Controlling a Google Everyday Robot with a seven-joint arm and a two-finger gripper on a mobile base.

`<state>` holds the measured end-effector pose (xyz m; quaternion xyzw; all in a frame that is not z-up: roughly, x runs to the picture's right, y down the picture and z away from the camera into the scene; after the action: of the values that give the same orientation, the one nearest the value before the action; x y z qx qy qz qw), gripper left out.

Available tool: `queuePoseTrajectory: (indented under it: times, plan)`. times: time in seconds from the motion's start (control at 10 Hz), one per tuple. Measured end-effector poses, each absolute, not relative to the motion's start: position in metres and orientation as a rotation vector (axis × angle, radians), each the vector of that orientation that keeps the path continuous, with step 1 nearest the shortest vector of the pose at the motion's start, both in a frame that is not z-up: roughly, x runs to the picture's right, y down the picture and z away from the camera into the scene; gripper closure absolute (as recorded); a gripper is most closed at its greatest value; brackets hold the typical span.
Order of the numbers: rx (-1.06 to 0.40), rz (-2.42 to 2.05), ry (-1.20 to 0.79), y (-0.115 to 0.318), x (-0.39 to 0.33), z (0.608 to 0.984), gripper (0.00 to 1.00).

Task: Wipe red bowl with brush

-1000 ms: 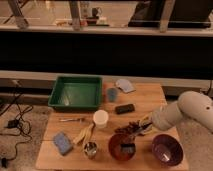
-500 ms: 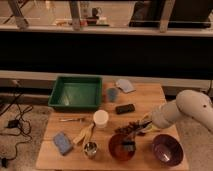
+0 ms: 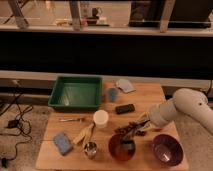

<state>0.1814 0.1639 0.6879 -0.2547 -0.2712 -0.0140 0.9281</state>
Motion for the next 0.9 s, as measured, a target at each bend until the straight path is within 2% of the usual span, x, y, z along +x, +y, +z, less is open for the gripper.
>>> queuePoseTrajectory:
  times: [0.9]
  plan:
    - [-0.541, -0.089, -0.589, 0.164, 0.134, 0.702, 0.90]
